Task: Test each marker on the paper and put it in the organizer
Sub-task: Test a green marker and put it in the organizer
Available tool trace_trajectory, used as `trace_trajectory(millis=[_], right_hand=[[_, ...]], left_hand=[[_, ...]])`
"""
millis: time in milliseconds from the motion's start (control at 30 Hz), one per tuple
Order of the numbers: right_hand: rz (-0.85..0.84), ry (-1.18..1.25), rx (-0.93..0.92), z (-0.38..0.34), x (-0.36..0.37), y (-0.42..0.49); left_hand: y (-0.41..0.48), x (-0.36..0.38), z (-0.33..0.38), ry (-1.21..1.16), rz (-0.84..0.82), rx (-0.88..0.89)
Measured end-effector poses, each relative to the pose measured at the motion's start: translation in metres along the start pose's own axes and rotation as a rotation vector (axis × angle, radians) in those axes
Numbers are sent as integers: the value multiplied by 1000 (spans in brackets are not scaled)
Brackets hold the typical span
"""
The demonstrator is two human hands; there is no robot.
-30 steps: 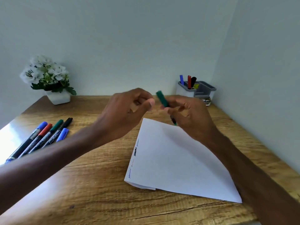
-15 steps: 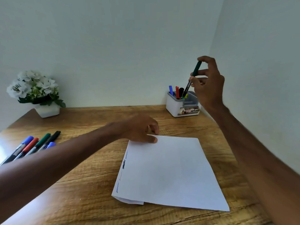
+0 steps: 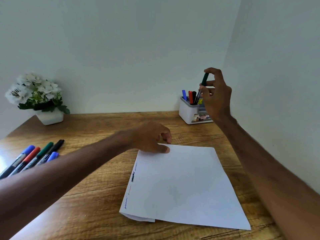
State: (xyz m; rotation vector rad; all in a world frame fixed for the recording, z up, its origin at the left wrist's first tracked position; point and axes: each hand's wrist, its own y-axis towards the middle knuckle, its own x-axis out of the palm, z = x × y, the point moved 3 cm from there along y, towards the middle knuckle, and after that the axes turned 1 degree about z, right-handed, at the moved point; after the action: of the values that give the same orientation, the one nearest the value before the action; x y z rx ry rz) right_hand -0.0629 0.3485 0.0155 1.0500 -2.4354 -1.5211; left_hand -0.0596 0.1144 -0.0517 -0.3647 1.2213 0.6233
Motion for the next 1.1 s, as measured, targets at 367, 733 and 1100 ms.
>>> trace_trajectory(millis=[367,733,1100], right_hand=[[-155,-118,64,18,11,-29],[-87,-117,-32,-5,12,-37],[-201,-118,-268,-78,31,-65]], left_hand=[[1,2,-1,5,-4,-11],[-2,2,0,12,3,-9],[-9,2,1,-2,73,34]])
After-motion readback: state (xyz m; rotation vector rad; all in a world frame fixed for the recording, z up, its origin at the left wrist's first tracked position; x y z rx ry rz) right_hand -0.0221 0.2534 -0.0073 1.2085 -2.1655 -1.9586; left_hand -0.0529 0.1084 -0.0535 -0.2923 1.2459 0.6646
